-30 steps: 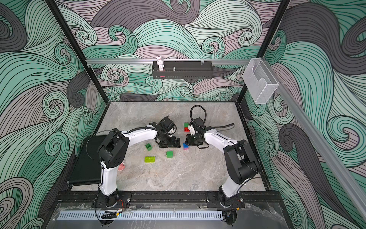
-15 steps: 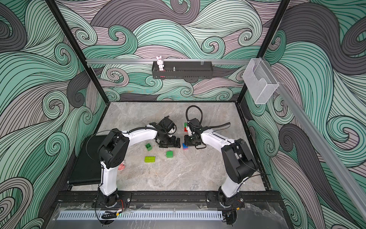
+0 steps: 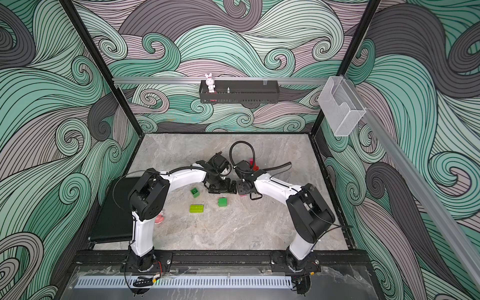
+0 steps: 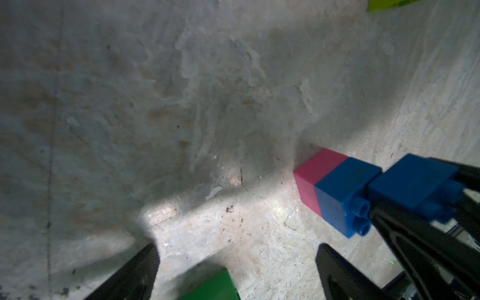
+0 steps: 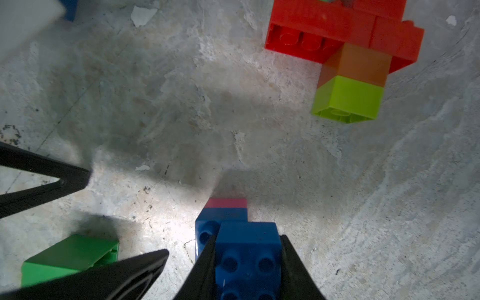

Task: Assemble the number 4 with lego
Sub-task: Assemble the lego brick with the lego brick.

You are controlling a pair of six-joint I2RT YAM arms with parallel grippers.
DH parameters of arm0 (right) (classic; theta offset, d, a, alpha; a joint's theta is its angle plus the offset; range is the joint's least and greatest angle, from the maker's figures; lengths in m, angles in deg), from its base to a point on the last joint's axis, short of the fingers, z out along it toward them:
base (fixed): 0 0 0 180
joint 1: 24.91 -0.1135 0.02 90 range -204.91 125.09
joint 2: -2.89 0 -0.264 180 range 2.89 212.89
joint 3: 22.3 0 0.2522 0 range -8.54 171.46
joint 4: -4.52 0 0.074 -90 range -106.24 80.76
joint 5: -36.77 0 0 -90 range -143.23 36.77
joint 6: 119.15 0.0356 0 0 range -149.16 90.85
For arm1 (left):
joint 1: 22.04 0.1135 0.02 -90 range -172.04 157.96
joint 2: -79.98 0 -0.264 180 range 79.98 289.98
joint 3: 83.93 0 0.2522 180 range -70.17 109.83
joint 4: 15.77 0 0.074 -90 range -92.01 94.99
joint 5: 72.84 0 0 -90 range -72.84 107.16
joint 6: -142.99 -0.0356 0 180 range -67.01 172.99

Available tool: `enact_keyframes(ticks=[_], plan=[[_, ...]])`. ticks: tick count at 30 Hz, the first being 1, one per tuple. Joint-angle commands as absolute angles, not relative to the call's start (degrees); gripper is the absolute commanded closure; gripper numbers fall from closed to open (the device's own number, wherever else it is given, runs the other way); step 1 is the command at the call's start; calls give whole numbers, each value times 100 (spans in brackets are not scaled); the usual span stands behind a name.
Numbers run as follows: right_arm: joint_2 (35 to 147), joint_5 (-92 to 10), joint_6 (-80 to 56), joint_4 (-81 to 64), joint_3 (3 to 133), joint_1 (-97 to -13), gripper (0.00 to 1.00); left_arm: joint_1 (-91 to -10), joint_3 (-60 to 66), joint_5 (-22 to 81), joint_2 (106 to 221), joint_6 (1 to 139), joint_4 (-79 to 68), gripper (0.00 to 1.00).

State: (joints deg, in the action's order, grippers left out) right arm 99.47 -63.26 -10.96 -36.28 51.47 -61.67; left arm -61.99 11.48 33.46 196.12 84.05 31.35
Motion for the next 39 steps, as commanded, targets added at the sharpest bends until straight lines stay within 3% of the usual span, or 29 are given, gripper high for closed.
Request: enact_keyframes(ticks=[1,13,17,27,33,39], plan=[[10324,-6483,-996,-4676,4910,-6200,94,-6238,1091,3289,19610,8372,3307,1],[9974,-6104,-578,-4574,5478,-6200,52,-6186,929,3237,19129,8173,3281,1],[9916,-6070,-547,-4567,5502,-6201,44,-6168,872,3224,19002,8112,3306,1],[8949,-5657,-557,-3858,4928,-6108,41,-5984,792,2487,18473,7891,3591,2],[8917,-5226,-920,-3994,4851,-5810,57,-5946,787,3034,18504,7761,3507,2],[8902,-4714,-1299,-4039,4812,-5587,64,-6226,1027,3626,18848,7834,3173,20]])
